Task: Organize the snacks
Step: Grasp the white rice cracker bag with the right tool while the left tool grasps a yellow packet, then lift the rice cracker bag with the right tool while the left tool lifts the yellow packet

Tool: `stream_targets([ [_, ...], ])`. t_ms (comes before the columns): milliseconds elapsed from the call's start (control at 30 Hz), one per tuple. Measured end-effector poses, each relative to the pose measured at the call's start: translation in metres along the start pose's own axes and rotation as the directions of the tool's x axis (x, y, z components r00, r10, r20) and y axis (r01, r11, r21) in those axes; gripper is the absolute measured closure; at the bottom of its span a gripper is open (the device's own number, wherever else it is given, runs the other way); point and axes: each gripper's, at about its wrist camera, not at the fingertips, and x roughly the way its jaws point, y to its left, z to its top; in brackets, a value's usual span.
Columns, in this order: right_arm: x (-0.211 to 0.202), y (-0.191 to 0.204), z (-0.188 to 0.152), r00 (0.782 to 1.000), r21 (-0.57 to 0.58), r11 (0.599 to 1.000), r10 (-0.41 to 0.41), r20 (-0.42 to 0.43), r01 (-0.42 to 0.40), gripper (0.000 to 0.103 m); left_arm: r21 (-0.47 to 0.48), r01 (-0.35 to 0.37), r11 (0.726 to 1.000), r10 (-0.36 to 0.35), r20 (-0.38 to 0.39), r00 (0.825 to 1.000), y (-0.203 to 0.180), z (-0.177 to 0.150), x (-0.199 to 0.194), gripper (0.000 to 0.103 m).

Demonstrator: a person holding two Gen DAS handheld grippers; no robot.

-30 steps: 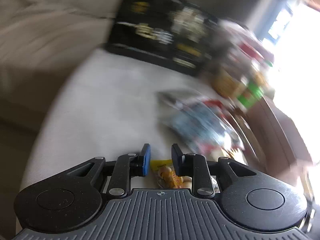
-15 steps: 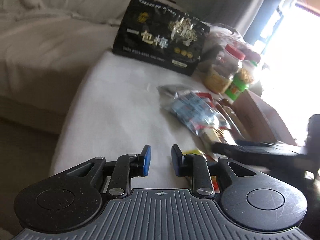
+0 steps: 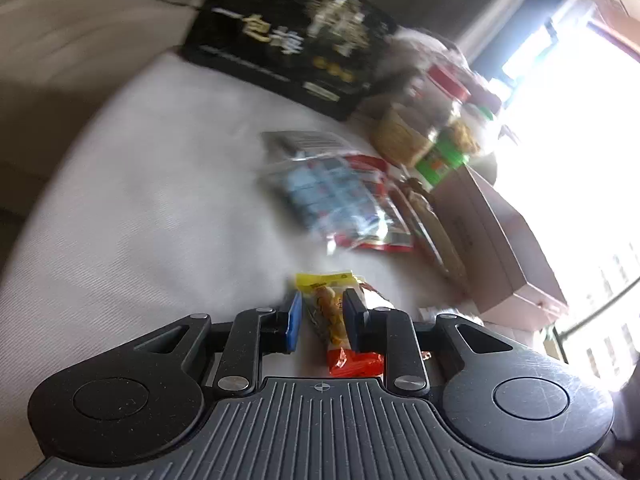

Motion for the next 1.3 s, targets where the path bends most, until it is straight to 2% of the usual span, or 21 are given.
stream_targets([
  [167,-0.027,-0.021,-0.027,0.998,0.014,0.999,-0.047,0.029,0.047,0.032,0.161,0.031,0.986,-0.023,-0.053,0.998,-0.037,0.001,0.019,0.076],
  [233,-0.036,-0.023,-0.034,0.996,-0.001,0.998,-0.068,0.052,0.068,0.032,0.180,0.019,0.984,-0.012,-0.038,0.999,-0.045,0.002,0.016,0.076],
  [300,-0.039,-0.023,-0.036,0.996,-0.021,0.998,-0.058,0.064,0.060,0.031,0.158,0.007,0.987,-0.005,-0.014,1.000,-0.045,0.005,0.010,0.076],
  [400,-0.031,-0.019,-0.032,0.999,-0.049,0.998,-0.024,0.038,0.025,0.028,0.075,-0.022,0.997,0.021,0.010,1.000,-0.035,0.010,0.003,0.077],
  [533,-0.028,-0.001,-0.017,0.998,-0.148,0.988,0.047,0.039,-0.041,0.028,-0.022,-0.034,0.999,0.034,-0.001,0.999,-0.016,0.007,-0.007,0.077],
  [633,-0.035,-0.005,-0.009,0.997,-0.205,0.979,0.015,0.081,0.002,0.019,-0.027,-0.016,0.999,0.015,-0.019,1.000,-0.010,-0.002,-0.017,0.077],
  [733,-0.029,-0.024,0.006,0.998,-0.168,0.985,-0.016,0.060,0.026,0.019,-0.035,-0.005,0.999,0.004,-0.035,0.999,-0.006,-0.009,-0.017,0.077],
  [900,-0.007,-0.043,0.037,0.998,-0.086,0.996,0.038,0.052,-0.034,0.019,-0.044,0.029,0.999,-0.031,-0.040,0.999,-0.005,-0.013,-0.009,0.077],
  [1067,0.021,-0.030,0.066,0.995,-0.075,0.995,0.072,0.066,-0.067,0.019,-0.056,0.045,0.997,-0.048,-0.044,0.998,-0.001,-0.014,-0.006,0.078],
  [1133,0.030,-0.020,0.072,0.992,-0.067,0.992,0.115,0.060,-0.111,0.019,-0.069,0.054,0.996,-0.057,-0.044,0.997,0.002,-0.014,-0.007,0.078],
  [1200,0.039,-0.008,0.073,0.993,-0.078,0.992,0.100,0.056,-0.095,0.021,-0.071,0.065,0.995,-0.068,-0.046,0.997,0.002,-0.014,-0.006,0.078],
  [1267,0.048,0.003,0.070,0.997,-0.103,0.993,0.064,0.034,-0.060,0.034,-0.083,0.094,0.992,-0.099,-0.055,0.994,0.002,-0.013,-0.005,0.077],
  [1300,0.050,0.006,0.067,0.998,-0.108,0.993,0.058,0.025,-0.055,0.035,-0.092,0.106,0.990,-0.112,-0.060,0.992,0.002,-0.013,-0.002,0.077],
])
